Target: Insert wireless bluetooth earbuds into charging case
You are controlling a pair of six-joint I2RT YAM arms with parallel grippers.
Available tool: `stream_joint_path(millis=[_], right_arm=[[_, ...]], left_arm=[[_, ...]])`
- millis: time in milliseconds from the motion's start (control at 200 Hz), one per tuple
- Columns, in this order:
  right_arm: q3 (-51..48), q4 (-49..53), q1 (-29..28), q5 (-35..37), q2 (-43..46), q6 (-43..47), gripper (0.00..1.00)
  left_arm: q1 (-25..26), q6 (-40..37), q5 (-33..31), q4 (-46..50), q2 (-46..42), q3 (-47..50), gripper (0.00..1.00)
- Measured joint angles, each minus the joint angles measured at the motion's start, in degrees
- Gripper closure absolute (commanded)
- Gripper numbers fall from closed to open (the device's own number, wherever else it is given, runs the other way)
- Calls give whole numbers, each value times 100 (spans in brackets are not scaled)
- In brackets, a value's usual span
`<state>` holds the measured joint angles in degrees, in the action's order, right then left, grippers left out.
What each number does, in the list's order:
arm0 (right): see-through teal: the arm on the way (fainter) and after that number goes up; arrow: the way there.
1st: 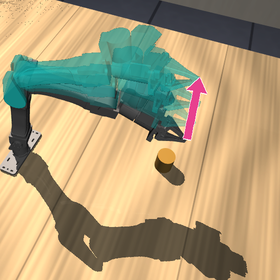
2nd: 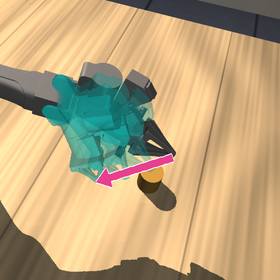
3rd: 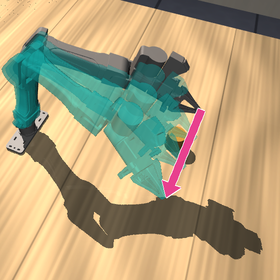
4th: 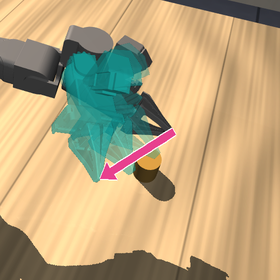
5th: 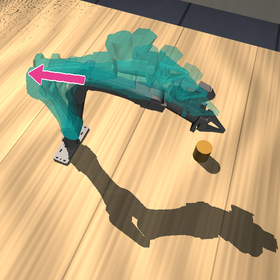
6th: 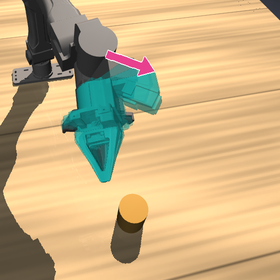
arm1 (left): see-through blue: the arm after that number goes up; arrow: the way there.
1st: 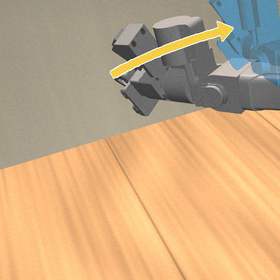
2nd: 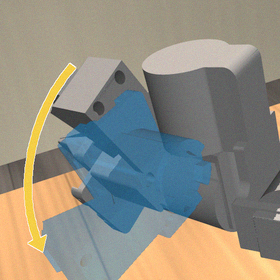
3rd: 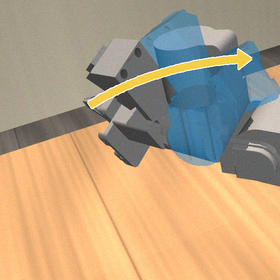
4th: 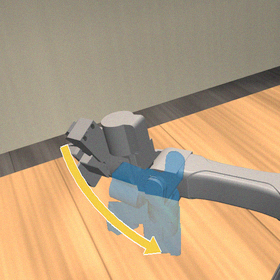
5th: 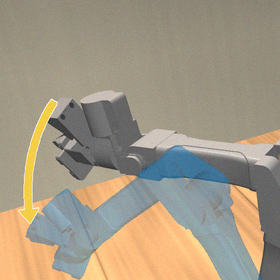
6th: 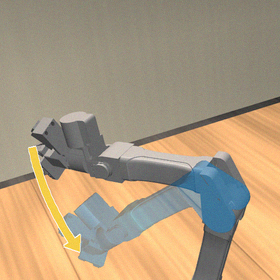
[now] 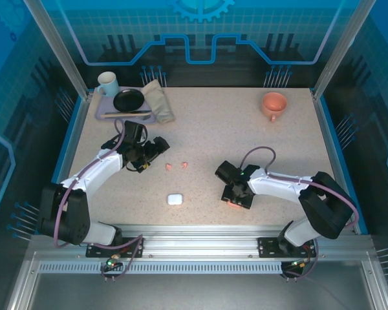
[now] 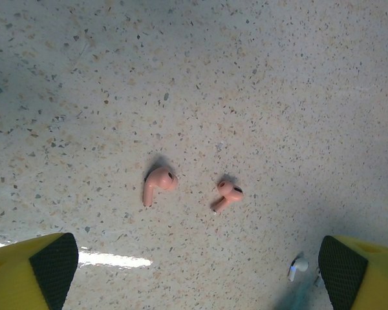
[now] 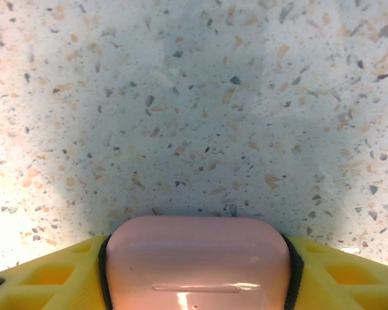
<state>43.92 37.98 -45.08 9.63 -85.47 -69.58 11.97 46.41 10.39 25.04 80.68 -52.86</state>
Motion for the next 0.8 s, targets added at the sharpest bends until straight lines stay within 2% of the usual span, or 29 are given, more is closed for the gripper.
stream_joint_path(millis=[175, 325, 570, 795], right_arm=[[125, 9, 0, -129, 192, 238, 58], [933, 52, 4, -249, 72, 422, 58], [3128, -118, 350, -564, -1213, 529, 59], [3930, -361, 997, -1001, -2044, 201, 59]], left_arm=[[0, -15, 50, -55, -52, 2, 1], [35, 15, 192, -459, -203, 72, 1], [275, 223, 363, -1606, -337, 575, 1], [579, 345, 361, -2881, -531, 1255, 1]])
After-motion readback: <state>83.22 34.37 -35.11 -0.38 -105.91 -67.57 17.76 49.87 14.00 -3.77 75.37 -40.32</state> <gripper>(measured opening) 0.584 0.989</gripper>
